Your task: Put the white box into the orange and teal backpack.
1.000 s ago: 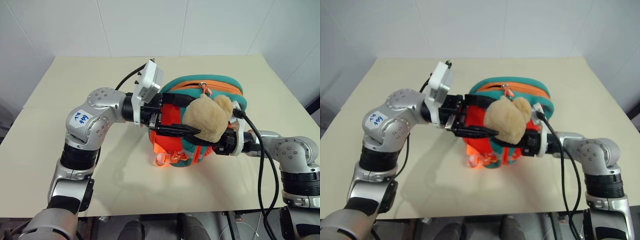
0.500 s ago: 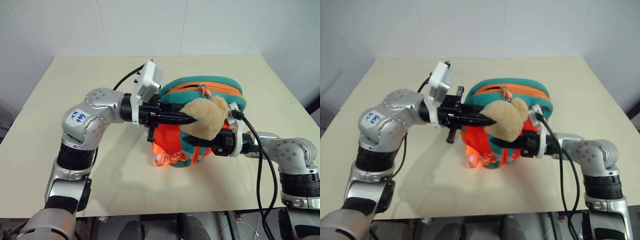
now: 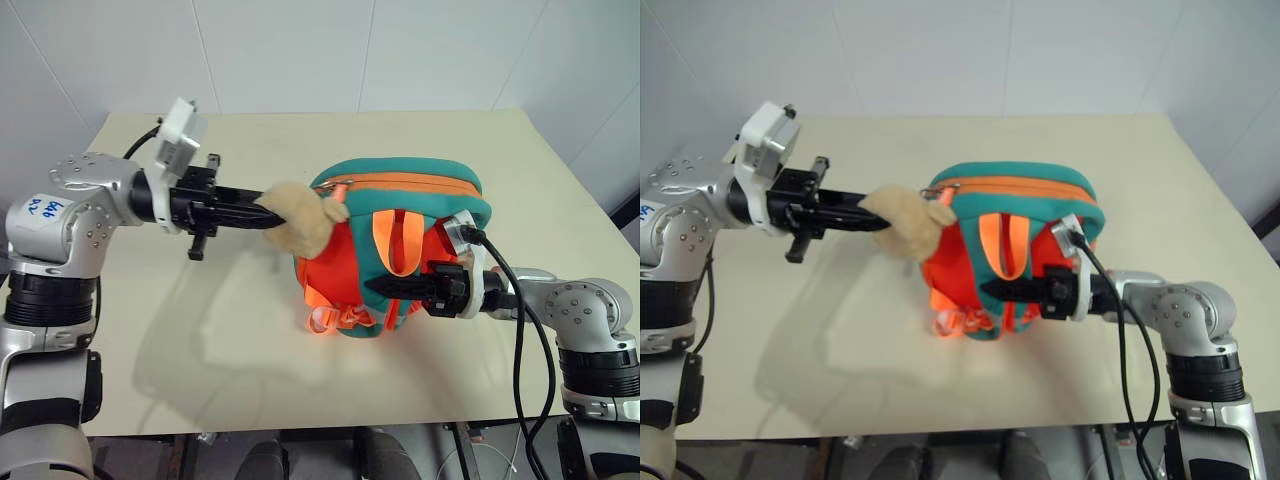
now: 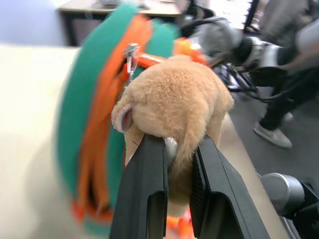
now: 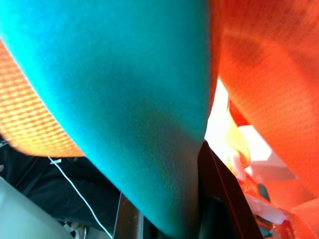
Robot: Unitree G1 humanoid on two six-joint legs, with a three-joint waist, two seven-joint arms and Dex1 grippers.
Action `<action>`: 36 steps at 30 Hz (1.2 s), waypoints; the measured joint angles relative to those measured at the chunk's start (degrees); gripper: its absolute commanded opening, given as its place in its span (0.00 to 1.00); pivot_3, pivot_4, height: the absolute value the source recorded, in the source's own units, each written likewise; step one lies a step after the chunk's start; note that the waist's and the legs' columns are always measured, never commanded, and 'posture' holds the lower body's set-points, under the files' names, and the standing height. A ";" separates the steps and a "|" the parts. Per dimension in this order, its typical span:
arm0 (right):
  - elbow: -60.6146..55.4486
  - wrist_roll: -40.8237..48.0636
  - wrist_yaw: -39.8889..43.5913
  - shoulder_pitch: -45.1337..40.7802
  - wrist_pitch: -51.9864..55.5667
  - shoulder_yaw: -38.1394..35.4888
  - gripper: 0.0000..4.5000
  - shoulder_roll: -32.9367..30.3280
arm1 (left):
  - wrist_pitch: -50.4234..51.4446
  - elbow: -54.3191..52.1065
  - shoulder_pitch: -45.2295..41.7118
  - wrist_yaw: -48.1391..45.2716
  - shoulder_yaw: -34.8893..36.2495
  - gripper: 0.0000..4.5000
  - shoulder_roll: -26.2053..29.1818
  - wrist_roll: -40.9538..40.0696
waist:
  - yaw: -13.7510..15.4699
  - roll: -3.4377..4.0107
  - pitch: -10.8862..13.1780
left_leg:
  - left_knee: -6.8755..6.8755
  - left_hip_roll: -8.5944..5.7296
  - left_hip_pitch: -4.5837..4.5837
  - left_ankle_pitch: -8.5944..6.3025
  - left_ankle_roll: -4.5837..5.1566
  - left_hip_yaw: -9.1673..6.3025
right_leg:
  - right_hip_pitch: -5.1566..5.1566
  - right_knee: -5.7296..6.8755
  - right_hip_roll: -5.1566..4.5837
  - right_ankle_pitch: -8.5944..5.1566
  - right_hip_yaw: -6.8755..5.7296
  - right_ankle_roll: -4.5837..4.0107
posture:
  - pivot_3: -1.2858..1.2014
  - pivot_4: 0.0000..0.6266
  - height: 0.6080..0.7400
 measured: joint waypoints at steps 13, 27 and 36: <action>-2.25 2.00 -2.05 1.98 0.26 -0.53 0.13 0.22 | -10.08 23.53 2.86 -0.44 0.22 0.05 -4.71 7.30 | 0.07 -0.01 -0.01 | 0.01 0.00 0.00 0.00 0.00 0.02 | -0.01 0.04 0.00 0.00 0.00 0.00 | 0.52 0.24 1.00; -3.74 5.91 -7.35 3.91 0.51 -2.91 0.13 1.07 | -17.54 20.20 15.82 5.50 0.40 0.17 -16.15 10.43 | 0.82 -0.06 -0.05 | 0.03 -0.01 0.13 0.01 -0.01 0.06 | 0.10 0.05 -0.10 0.09 0.04 -0.04 | 0.52 0.24 1.00; -6.27 6.40 -5.02 3.35 -1.57 -5.18 0.65 -4.13 | -20.13 3.76 20.91 7.54 0.02 0.75 -9.83 14.09 | 1.06 -0.05 -0.05 | -0.10 0.02 0.01 0.00 0.00 0.06 | 0.00 -0.15 -0.10 0.09 0.01 -0.05 | 0.52 0.24 1.00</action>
